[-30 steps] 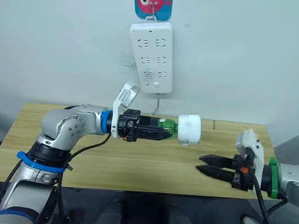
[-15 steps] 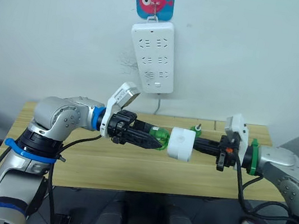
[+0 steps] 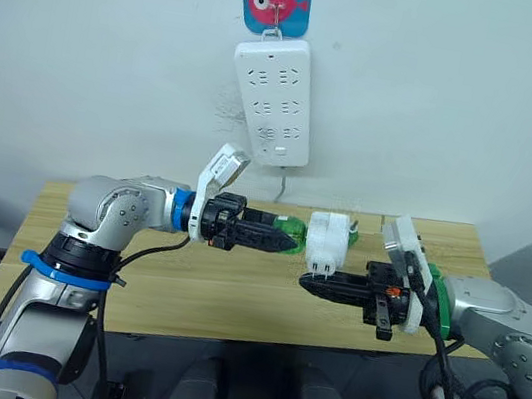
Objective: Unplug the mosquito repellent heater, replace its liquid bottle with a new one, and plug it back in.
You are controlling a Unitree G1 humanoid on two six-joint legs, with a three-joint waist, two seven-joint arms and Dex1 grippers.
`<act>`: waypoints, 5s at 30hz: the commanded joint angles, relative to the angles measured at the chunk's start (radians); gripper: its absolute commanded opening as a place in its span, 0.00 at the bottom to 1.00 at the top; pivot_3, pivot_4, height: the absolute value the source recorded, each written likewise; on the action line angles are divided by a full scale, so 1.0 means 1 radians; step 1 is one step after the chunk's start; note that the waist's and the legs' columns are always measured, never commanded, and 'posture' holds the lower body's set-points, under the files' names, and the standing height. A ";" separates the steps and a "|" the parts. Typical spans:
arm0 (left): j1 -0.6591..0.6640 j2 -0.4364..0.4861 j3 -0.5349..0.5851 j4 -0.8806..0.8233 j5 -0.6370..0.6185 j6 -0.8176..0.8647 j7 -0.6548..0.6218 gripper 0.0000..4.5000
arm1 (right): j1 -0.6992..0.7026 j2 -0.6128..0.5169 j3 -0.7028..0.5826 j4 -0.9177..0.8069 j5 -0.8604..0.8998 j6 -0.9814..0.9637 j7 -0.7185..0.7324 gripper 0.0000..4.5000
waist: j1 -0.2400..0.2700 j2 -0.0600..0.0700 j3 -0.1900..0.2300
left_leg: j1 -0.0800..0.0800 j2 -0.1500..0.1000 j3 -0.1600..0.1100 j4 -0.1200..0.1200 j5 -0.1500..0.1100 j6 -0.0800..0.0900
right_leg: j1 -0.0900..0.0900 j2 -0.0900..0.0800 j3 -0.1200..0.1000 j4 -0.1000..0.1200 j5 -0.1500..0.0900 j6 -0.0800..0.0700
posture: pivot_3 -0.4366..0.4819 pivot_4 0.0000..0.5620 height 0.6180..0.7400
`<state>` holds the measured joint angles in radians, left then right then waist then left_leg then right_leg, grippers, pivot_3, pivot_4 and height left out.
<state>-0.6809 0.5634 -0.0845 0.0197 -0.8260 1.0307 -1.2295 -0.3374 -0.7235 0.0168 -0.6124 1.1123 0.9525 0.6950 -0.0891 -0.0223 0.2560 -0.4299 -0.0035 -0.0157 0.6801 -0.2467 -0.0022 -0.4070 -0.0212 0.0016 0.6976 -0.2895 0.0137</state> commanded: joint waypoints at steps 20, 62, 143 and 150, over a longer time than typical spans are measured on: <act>0.062 0.078 -0.123 -0.116 0.162 -0.269 -0.212 0.52 | -0.112 0.039 -0.068 0.093 0.191 0.072 -0.253 0.00 | -0.001 0.000 0.000 | 0.000 0.000 0.001 0.000 0.000 0.000 | 0.000 0.000 0.000 0.000 0.000 0.000 | 0.23 0.39 1.00; 0.078 0.040 -0.028 -0.066 0.143 -0.220 -0.100 0.52 | 0.164 -0.179 -0.314 0.135 0.348 0.129 -0.213 0.82 | -0.002 0.000 0.000 | -0.001 -0.001 0.001 0.000 0.000 0.001 | 0.000 0.001 0.003 0.000 0.000 0.000 | 0.23 0.39 1.00; 0.072 -0.004 -0.009 -0.117 -0.013 -0.076 -0.095 0.51 | 0.038 -0.061 -0.025 0.249 0.860 0.094 -0.485 0.65 | 0.000 0.000 -0.001 | 0.000 0.000 0.001 0.000 0.000 0.000 | 0.000 0.002 0.004 0.000 0.000 0.001 | 0.25 0.35 1.00; 0.066 0.030 -0.064 -0.102 0.091 -0.179 -0.113 0.51 | 0.048 -0.070 -0.034 0.250 0.860 0.099 -0.484 0.65 | 0.000 0.000 -0.001 | 0.000 0.000 0.001 0.000 0.000 0.000 | 0.000 0.002 0.004 0.000 0.000 0.000 | 0.25 0.36 1.00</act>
<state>-0.6069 0.5796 -0.1214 -0.0585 -0.7911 0.8843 -1.3469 -0.2854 -0.7904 -0.0031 -0.3284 1.9375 1.0598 0.1995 -0.0889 -0.0225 0.2554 -0.4304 -0.0039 -0.0146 0.6801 -0.2468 -0.0018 -0.4067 -0.0196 0.0053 0.6975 -0.2893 0.0142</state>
